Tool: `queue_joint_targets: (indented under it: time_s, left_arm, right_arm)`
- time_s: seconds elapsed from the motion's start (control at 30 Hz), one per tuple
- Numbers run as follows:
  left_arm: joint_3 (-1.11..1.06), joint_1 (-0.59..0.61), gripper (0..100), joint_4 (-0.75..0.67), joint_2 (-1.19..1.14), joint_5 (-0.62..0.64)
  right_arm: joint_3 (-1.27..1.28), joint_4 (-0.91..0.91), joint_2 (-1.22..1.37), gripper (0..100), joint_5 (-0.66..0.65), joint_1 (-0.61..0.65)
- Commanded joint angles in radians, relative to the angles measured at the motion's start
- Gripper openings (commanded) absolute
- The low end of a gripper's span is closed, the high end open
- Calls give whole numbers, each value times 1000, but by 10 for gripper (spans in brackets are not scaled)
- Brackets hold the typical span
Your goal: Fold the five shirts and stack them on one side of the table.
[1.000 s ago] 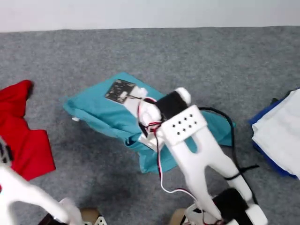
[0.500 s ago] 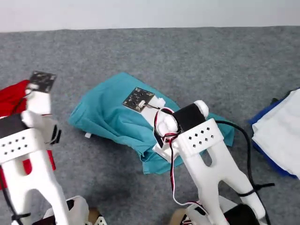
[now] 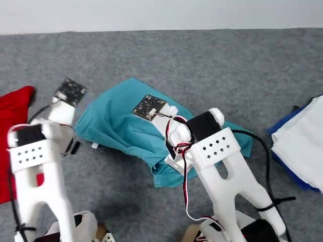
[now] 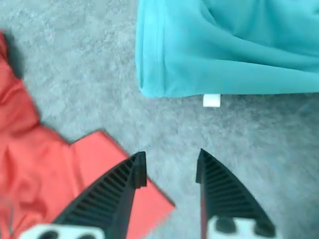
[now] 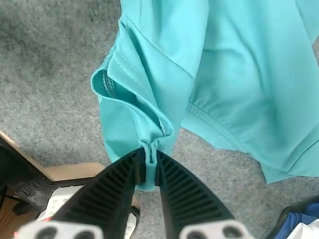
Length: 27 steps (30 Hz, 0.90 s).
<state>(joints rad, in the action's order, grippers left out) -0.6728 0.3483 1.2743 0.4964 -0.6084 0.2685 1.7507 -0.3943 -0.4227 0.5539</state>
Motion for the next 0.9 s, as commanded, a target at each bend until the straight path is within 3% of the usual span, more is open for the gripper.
queue_joint_targets:
  time_s: [0.0, 0.17, 0.33, 0.43, 0.57, 0.87]
  left_arm:
    - [-128, -46, 174, -155, 21, -9]
    - [-274, -117, 173, -287, 21, 31]
    - [-348, -206, 173, -430, 21, 264]
    - [-380, -252, 173, -491, 21, 338]
    - [-424, -295, 160, -551, 21, 344]
    - [-504, -351, 30, -565, 14, 345]
  right_arm:
    - [-9, 38, -31, 10, 28, -16]
    - [-8, 39, -31, 10, 37, -16]
    - [41, 38, -33, 10, 37, -16]
    - [58, 38, -39, 10, 37, -16]
    - [57, 38, -39, 10, 37, -16]
    - [57, 36, -39, 10, 37, -16]
